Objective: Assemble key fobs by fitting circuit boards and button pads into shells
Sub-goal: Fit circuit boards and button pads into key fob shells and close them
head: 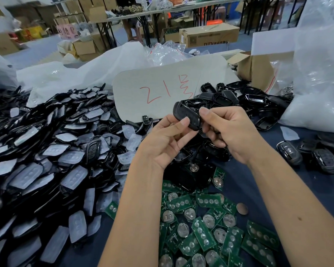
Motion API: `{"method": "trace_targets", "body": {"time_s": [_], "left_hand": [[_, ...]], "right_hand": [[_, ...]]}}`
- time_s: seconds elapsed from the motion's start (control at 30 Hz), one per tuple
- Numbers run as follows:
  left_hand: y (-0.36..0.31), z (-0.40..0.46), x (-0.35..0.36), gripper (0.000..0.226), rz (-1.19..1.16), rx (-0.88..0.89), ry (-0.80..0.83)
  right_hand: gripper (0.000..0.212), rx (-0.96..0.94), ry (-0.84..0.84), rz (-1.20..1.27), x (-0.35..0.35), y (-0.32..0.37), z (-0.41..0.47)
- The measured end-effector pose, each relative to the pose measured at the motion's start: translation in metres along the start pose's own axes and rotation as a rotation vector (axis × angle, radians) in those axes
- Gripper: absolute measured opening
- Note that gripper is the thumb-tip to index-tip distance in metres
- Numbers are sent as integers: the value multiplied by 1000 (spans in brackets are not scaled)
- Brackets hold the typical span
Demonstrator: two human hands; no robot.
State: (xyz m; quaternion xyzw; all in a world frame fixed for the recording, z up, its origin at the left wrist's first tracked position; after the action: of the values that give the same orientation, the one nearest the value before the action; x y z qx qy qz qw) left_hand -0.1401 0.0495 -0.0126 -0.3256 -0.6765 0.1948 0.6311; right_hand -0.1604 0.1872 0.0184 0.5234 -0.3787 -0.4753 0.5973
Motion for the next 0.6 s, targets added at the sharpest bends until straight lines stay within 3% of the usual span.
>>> {"method": "trace_targets", "body": {"time_s": [0.13, 0.6], "left_hand": [[3, 0, 1, 31, 27, -22, 11], [1, 0, 3, 26, 57, 19, -15]], "right_hand": [[27, -29, 18, -2, 3, -1, 0], [38, -51, -33, -18, 2, 5, -1]]}}
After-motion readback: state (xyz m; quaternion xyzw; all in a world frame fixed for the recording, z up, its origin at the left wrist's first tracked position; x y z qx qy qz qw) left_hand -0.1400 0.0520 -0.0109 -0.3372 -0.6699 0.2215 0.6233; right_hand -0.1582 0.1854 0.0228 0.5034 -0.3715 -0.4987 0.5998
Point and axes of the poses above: each hand's wrist, its own z-axis towards the middle knuckle, its own x-axis out of the palm, y = z × x, the point moved 10 cm from there along z, towards the middle knuckle, and after that the axes turned 6 degrees about -z, right-handed, at the moved point
